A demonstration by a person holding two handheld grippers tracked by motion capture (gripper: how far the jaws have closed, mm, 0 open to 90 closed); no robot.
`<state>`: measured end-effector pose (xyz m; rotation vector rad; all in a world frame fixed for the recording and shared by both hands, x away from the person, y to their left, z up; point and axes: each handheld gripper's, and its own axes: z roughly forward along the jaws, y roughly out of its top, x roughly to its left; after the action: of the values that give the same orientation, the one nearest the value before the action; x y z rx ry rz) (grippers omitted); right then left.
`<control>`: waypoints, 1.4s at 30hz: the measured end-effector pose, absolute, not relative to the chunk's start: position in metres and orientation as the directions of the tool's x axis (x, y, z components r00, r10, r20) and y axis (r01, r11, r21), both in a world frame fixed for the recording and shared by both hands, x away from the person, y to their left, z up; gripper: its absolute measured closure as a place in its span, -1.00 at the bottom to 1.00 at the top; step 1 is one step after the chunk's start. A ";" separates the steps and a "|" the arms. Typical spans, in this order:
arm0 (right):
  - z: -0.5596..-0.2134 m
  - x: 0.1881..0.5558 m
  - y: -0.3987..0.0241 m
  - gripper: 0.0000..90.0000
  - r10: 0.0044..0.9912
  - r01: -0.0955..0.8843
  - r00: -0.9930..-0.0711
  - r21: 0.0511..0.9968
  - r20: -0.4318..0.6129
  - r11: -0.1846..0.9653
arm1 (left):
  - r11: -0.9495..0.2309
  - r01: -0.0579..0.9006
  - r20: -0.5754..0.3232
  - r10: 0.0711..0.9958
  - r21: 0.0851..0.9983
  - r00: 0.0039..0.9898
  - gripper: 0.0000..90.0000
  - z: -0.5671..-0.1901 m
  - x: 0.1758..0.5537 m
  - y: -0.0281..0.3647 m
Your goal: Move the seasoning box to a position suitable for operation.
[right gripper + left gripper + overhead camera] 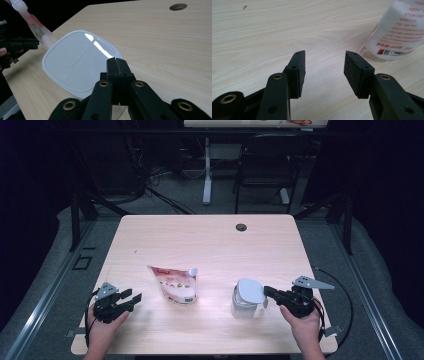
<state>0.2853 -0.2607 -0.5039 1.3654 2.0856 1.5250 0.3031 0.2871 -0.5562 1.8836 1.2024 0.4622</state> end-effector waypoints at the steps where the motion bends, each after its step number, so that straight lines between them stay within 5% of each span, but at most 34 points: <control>1: -0.504 0.285 -0.261 1.00 0.774 0.546 -0.543 0.837 0.325 0.031 | -0.194 0.565 -0.122 0.872 0.802 0.474 0.16 -0.556 0.303 0.287; 35: -0.519 0.287 -0.269 1.00 0.796 0.596 -0.498 0.802 0.344 0.026 | -0.193 0.562 -0.123 0.871 0.805 0.475 0.16 -0.555 0.303 0.288; 42: -0.522 0.283 -0.270 0.78 0.843 0.575 -0.479 0.813 0.245 0.091 | -0.193 0.562 -0.123 0.871 0.804 0.475 0.16 -0.555 0.303 0.288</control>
<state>0.2826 -0.2702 -0.5218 1.4105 2.0881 1.3361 0.3026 0.2879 -0.5550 1.8811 1.1991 0.4632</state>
